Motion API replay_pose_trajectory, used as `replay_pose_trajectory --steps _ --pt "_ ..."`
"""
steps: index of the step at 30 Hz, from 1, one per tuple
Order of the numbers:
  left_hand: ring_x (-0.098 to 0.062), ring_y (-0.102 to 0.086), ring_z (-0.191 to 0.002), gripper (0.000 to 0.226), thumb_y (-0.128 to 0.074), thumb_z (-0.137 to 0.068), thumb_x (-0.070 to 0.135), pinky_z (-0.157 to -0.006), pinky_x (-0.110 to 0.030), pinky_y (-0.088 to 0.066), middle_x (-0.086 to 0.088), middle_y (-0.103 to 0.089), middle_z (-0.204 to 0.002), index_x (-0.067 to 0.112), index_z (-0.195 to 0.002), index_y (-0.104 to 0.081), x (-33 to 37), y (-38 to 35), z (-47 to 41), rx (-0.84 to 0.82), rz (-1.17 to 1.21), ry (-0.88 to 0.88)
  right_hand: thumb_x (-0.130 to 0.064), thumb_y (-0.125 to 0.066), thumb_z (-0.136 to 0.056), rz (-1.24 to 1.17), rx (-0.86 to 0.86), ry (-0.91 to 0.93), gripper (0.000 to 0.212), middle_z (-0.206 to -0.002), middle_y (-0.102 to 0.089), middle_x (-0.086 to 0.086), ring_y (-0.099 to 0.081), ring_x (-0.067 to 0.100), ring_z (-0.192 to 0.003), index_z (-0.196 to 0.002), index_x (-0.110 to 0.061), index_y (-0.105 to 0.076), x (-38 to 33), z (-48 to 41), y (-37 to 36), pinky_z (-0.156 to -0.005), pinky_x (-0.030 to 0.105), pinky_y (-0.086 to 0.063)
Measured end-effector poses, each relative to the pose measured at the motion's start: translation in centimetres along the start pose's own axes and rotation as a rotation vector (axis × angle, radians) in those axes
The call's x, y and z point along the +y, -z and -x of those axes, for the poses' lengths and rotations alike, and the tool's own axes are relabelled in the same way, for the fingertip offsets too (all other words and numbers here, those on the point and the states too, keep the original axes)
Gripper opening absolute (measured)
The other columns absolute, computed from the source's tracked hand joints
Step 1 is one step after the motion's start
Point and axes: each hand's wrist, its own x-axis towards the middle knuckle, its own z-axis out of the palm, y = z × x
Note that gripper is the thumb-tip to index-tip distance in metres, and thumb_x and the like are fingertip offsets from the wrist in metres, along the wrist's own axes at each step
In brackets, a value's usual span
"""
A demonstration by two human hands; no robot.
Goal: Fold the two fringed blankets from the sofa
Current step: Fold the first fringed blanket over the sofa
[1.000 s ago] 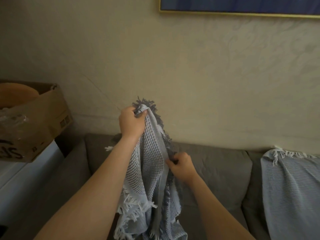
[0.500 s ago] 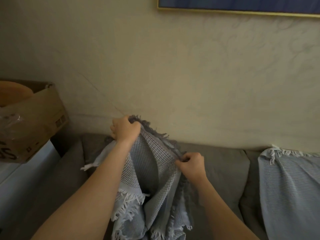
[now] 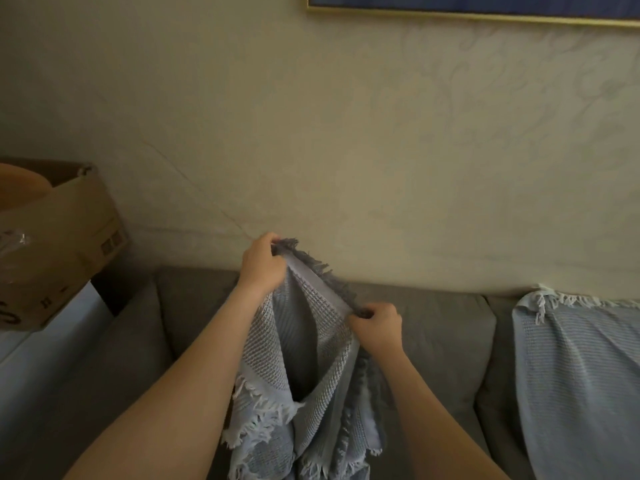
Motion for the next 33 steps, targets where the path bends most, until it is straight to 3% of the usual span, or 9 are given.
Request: replay_pose_trajectory --steps 5,9,12,15,18,24,27,29,33 --pt "-0.027 -0.063 -0.086 0.023 -0.050 -0.100 0.009 -0.072 -0.036 -0.043 -0.006 -0.071 -0.089 0.010 -0.101 -0.073 -1.3 -0.3 -0.2 -0.096 0.086 0.066 -0.014 -0.048 -0.096 -0.252 -0.084 -0.250 0.028 -0.066 -0.045 -0.001 -0.040 0.018 -0.065 -0.069 -0.016 -0.043 -0.7 -0.9 -0.6 -0.062 0.032 -0.033" --pt "-0.025 -0.063 -0.087 0.014 -0.056 -0.102 0.017 -0.074 -0.037 -0.046 -0.006 -0.068 -0.091 0.011 -0.101 -0.068 -1.4 -0.6 -0.2 -0.187 0.063 0.011 -0.022 -0.061 -0.100 -0.401 -0.233 -0.186 0.027 -0.070 -0.045 0.007 -0.044 0.020 -0.071 -0.076 -0.014 -0.052 -0.1 -0.5 -0.8 -0.066 0.036 -0.035" --pt "-0.026 -0.067 -0.101 0.018 -0.056 -0.107 0.017 -0.090 -0.043 -0.053 -0.008 -0.072 -0.107 0.009 -0.115 -0.070 -1.5 -0.6 -0.6 -0.125 0.003 -0.073 -0.034 -0.070 -0.100 -0.352 -0.281 -0.076 0.038 -0.065 -0.041 0.000 -0.041 0.015 -0.062 -0.074 -0.014 -0.051 0.9 -0.1 -0.4 -0.058 0.030 -0.034" --pt "-0.025 -0.064 -0.113 0.022 -0.055 -0.105 0.004 -0.102 -0.042 -0.052 -0.010 -0.069 -0.120 0.006 -0.123 -0.069 -1.5 -0.8 -1.1 -0.059 -0.045 -0.163 -0.029 -0.073 -0.099 -0.255 -0.234 -0.045 0.032 -0.067 -0.050 -0.005 -0.047 0.011 -0.060 -0.080 -0.010 -0.054 1.1 -0.4 -0.3 -0.057 0.025 -0.041" --pt "-0.023 -0.062 -0.109 0.031 -0.049 -0.099 -0.008 -0.094 -0.037 -0.053 -0.008 -0.066 -0.117 0.007 -0.118 -0.069 -1.3 -0.8 -0.9 -0.087 -0.101 -0.227 -0.025 -0.072 -0.099 -0.221 -0.142 -0.034 0.020 -0.083 -0.061 0.002 -0.059 0.017 -0.074 -0.096 -0.011 -0.057 0.7 -1.0 -0.3 -0.064 0.029 -0.048" --pt "-0.020 -0.060 -0.124 0.054 -0.045 -0.100 -0.010 -0.093 -0.032 -0.052 -0.002 -0.059 -0.140 0.020 -0.142 -0.060 -1.6 -0.5 0.4 -0.393 0.024 -0.065 -0.015 -0.065 -0.102 -0.196 0.072 0.124 0.021 -0.072 -0.051 -0.001 -0.044 0.006 -0.056 -0.089 -0.011 -0.049 -2.9 -1.0 0.8 -0.050 0.016 -0.039" --pt "-0.015 -0.069 -0.115 0.053 -0.072 -0.094 0.012 -0.094 -0.031 -0.057 -0.002 -0.069 -0.127 0.034 -0.140 -0.057 -1.7 -1.5 1.6 -0.464 0.166 -0.039 -0.003 -0.066 -0.094 -0.132 0.081 0.287 0.010 -0.080 -0.067 -0.002 -0.058 0.006 -0.066 -0.099 -0.010 -0.061 -4.9 -1.1 0.8 -0.060 0.023 -0.046" --pt "-0.006 -0.073 -0.103 0.061 -0.088 -0.082 0.031 -0.088 -0.027 -0.061 0.007 -0.075 -0.116 0.043 -0.133 -0.058 -1.7 -2.2 2.2 -0.487 0.142 -0.119 0.006 -0.062 -0.084 -0.061 0.033 0.384 0.033 -0.093 -0.076 -0.002 -0.067 0.009 -0.082 -0.107 -0.014 -0.073 -6.1 -1.1 0.8 -0.073 0.023 -0.053" --pt "-0.001 -0.070 -0.070 0.004 -0.078 -0.088 0.022 -0.064 -0.024 -0.052 -0.002 -0.079 -0.082 0.019 -0.091 -0.077 -1.6 -3.0 2.7 -0.303 0.043 -0.217 0.008 -0.058 -0.075 -0.020 0.017 0.487 0.045 -0.101 -0.079 -0.001 -0.068 0.009 -0.090 -0.107 -0.016 -0.079 -7.6 -0.9 0.9 -0.082 0.018 -0.051"
